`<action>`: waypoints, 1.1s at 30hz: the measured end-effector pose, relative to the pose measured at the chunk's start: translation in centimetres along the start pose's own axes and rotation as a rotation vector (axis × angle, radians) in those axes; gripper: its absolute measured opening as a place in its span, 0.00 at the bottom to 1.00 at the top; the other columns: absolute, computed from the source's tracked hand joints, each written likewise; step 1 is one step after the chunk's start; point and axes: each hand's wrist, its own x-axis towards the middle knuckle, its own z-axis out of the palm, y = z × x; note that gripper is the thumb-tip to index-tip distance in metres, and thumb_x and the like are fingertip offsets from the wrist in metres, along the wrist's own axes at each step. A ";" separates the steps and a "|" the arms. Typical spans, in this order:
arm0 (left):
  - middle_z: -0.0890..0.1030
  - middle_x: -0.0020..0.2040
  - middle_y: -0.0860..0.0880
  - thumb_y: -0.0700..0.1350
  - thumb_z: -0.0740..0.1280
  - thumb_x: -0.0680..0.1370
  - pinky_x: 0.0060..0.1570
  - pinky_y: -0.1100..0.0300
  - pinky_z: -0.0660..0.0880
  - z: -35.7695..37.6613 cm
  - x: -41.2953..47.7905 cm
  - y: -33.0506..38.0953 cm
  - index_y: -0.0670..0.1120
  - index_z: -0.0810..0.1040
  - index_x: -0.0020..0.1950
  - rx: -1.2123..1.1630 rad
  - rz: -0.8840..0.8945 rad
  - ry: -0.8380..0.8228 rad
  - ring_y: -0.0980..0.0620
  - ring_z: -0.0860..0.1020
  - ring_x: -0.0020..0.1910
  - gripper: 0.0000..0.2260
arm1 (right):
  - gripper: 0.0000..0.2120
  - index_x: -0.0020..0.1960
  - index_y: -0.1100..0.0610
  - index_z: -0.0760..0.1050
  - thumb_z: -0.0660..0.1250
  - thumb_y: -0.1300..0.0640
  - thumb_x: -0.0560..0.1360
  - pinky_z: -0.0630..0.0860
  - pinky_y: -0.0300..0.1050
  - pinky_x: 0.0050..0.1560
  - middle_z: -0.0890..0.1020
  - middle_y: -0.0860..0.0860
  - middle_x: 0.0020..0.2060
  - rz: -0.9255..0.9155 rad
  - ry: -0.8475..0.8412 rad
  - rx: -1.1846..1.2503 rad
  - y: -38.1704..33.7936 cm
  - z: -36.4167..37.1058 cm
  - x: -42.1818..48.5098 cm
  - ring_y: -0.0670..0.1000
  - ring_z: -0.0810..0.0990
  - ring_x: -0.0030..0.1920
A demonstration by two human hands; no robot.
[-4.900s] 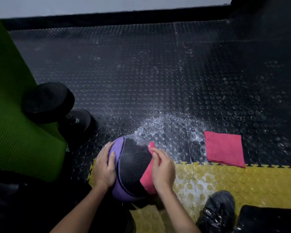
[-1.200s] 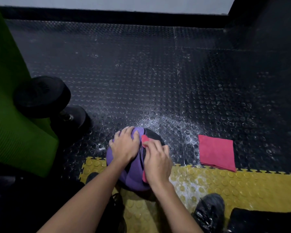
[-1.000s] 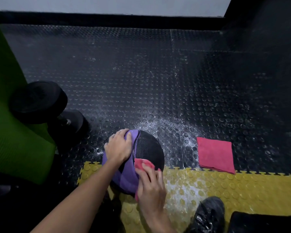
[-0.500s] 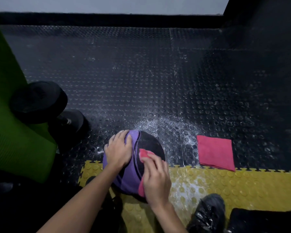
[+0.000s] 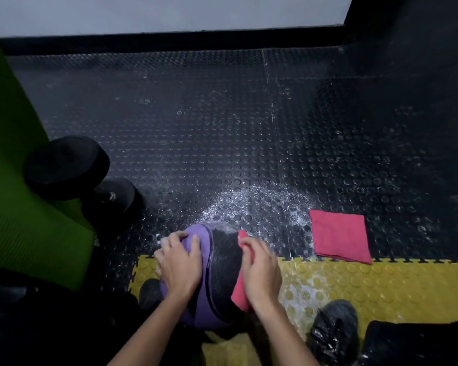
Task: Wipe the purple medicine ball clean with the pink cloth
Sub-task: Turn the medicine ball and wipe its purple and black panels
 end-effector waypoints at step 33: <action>0.69 0.70 0.54 0.56 0.51 0.78 0.68 0.43 0.60 0.7 -0.4 -0.5 0.53 0.67 0.69 0.163 0.097 -0.134 0.51 0.63 0.70 0.22 | 0.07 0.50 0.46 0.77 0.61 0.52 0.77 0.69 0.40 0.41 0.80 0.44 0.50 0.051 -0.188 -0.156 -0.9 -1.8 1.0 0.50 0.76 0.50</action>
